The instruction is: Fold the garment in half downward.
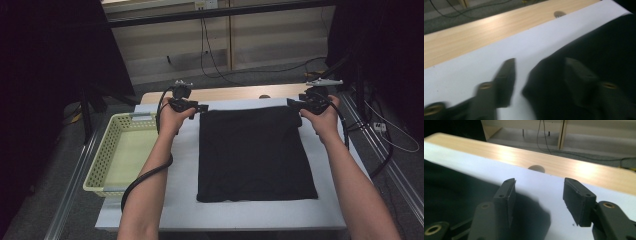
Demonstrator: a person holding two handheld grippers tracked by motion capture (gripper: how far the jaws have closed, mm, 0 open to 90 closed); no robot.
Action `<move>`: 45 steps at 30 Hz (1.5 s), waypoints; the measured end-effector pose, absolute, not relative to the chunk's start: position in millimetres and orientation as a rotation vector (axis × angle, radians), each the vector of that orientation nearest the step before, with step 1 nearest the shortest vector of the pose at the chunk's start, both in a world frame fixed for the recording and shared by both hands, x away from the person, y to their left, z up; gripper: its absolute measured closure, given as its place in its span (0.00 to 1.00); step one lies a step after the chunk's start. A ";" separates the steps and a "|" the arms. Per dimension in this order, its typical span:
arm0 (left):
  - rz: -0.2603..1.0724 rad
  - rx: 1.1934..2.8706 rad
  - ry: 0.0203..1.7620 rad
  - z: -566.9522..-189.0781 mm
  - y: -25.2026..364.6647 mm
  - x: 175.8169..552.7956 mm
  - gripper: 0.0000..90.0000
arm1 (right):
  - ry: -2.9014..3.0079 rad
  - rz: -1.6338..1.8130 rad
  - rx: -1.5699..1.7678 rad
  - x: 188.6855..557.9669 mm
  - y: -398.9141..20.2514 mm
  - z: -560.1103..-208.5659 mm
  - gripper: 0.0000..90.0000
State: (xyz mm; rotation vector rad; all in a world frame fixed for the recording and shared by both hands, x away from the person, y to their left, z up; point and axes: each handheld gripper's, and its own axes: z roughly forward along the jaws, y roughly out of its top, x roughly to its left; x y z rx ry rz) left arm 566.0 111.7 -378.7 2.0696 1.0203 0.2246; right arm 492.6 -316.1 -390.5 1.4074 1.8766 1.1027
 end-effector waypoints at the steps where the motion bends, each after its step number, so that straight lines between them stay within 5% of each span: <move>1: 0.223 2.067 1.022 -380.1 111.7 565.8 0.37 | 1.885 1.097 1.394 491.5 -315.2 -390.2 0.46; 9: 0.181 2.093 0.985 -390.7 108.2 542.9 0.25 | 1.980 1.089 1.404 461.8 -311.4 -400.0 0.37; 29: 0.134 2.144 0.794 -415.6 96.5 441.9 0.22 | 2.120 1.053 1.300 332.6 -289.2 -438.9 0.36; 45: 0.061 2.148 0.735 -431.1 102.0 393.8 0.22 | 2.166 1.077 1.278 296.3 -277.3 -444.6 0.37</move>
